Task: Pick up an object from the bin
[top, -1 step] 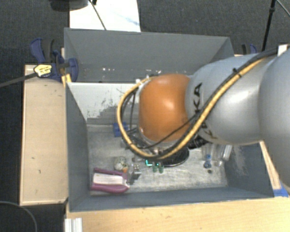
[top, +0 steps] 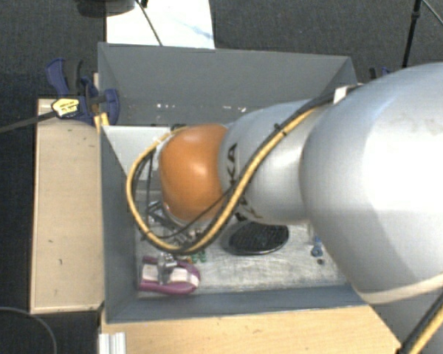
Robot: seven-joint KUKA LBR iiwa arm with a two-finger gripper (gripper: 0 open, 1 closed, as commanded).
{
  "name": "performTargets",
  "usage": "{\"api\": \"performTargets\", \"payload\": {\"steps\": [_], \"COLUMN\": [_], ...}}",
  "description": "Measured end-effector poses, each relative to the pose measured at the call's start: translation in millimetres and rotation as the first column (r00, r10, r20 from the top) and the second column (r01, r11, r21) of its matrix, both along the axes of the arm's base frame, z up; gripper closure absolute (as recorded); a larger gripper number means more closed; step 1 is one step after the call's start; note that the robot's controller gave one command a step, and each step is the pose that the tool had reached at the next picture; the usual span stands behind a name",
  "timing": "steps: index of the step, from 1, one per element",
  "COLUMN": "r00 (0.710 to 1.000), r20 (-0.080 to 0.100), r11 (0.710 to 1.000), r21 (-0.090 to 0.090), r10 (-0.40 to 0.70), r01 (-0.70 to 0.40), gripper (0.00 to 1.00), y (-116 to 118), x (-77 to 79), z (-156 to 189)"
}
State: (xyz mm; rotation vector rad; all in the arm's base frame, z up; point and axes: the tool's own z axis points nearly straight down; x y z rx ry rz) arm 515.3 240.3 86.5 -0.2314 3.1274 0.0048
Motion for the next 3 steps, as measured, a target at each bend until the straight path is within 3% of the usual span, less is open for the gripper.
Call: {"api": "performTargets", "payload": {"steps": [1,2,3], "r00": [0.981,0.996,0.913], "r20": [0.048,0.026,0.055], "r11": [0.982,0.996,0.914], "r21": [0.011,0.018,0.006], "r10": [0.190,0.083,0.404], "r01": [-0.191,-0.084,-0.405], "gripper": [0.00,0.00,0.00], "y": [-0.6,-60.0,-71.6], "x": [-21.6,-14.2,-19.6], "z": [-1.2,-3.0,-0.8]}}
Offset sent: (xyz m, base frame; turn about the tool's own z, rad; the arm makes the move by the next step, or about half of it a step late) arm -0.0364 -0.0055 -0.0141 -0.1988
